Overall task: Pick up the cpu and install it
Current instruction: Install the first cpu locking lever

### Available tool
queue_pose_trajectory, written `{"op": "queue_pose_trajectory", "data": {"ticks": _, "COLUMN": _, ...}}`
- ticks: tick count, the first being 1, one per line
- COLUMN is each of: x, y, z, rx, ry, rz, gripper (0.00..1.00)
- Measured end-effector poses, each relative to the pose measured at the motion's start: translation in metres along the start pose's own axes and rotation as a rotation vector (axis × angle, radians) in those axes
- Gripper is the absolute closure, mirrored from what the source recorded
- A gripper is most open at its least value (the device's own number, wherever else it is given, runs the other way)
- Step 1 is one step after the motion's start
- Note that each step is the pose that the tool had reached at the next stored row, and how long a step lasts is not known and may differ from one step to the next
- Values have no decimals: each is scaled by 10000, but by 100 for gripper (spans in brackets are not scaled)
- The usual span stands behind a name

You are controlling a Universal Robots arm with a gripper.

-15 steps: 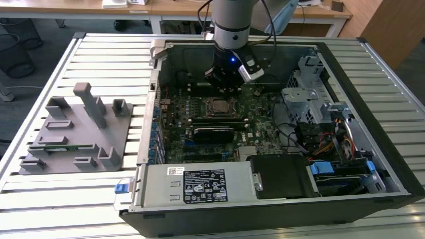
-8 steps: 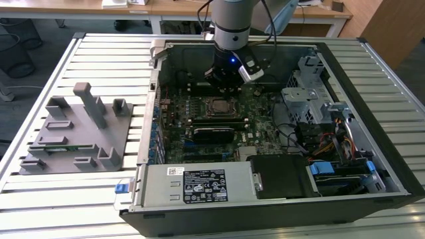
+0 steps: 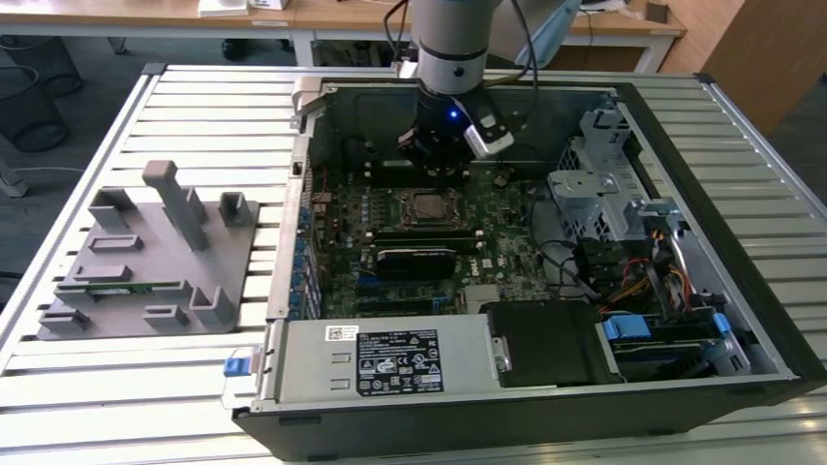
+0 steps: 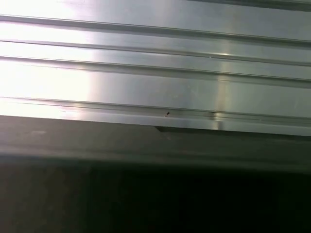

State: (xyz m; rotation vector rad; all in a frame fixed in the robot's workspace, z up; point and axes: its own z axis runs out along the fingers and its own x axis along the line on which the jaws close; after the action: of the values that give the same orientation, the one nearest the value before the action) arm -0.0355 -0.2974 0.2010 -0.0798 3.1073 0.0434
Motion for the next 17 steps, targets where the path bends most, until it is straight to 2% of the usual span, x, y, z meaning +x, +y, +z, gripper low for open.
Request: {"op": "queue_pose_trajectory", "data": {"ticks": 17, "x": 0, "y": -45, "z": -13, "rx": 17, "ry": 2, "rz": 0, "gripper": 89}}
